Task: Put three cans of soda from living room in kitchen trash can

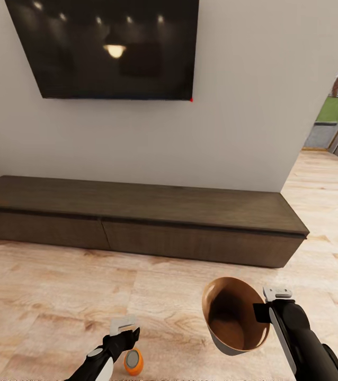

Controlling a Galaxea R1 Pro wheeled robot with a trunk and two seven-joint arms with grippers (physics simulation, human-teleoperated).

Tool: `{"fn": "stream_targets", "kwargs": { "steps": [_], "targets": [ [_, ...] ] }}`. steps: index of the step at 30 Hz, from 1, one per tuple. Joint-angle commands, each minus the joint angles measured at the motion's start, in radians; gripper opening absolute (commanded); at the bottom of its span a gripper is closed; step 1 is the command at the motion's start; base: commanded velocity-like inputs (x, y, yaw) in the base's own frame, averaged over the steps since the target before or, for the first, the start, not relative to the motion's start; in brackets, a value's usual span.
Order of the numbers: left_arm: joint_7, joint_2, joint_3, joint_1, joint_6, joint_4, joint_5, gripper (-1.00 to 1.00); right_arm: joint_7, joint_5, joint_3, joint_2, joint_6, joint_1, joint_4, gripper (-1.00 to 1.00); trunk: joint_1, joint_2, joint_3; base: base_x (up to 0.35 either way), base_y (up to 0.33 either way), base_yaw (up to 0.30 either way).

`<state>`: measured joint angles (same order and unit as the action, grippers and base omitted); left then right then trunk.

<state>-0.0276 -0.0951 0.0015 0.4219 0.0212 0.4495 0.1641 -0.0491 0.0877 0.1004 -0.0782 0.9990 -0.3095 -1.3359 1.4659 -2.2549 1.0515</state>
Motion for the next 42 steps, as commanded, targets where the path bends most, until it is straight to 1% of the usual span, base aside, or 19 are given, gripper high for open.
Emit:
{"fn": "stream_targets", "kwargs": {
  "steps": [1,22,29,35,36,38,42],
  "targets": [
    [0.0,0.0,0.0,0.0,0.0,0.0,0.0,1.0,0.0,-0.008,0.0,0.0,0.0,0.0,0.0,-1.0,0.0,0.0,0.002,0.0,0.0,0.0],
    [0.0,0.0,0.0,0.0,0.0,0.0,0.0,1.0,0.0,-0.008,0.0,0.0,0.0,0.0,0.0,-1.0,0.0,0.0,0.034,0.009,0.0,0.0],
    [0.0,0.0,0.0,0.0,0.0,0.0,0.0,1.0,0.0,-0.008,0.0,0.0,0.0,0.0,0.0,-1.0,0.0,0.0,0.037,0.225,0.0,0.0],
    [0.0,0.002,0.0,0.0,-0.002,0.0,0.0,1.0,0.0,-0.008,-0.001,0.0,0.0,0.0,-0.003,-1.0,0.0,0.0,0.037,0.042,0.0,0.0],
    [0.0,0.004,0.0,0.0,-0.016,0.0,0.0,1.0,0.0,-0.008,-0.014,0.0,0.0,0.0,-0.006,-1.0,0.0,0.0,0.037,0.008,0.0,0.0],
    [0.0,0.004,0.0,0.0,-0.025,0.0,0.0,1.0,0.0,-0.008,-0.024,0.0,0.0,-0.001,-0.011,-1.0,0.0,0.0,0.037,0.006,0.0,0.0],
    [0.0,0.004,0.0,0.0,-0.037,0.0,0.0,1.0,0.001,-0.008,-0.04,0.0,0.0,-0.002,-0.083,-1.0,0.0,0.0,0.037,0.002,0.0,0.0]
  ]
}}
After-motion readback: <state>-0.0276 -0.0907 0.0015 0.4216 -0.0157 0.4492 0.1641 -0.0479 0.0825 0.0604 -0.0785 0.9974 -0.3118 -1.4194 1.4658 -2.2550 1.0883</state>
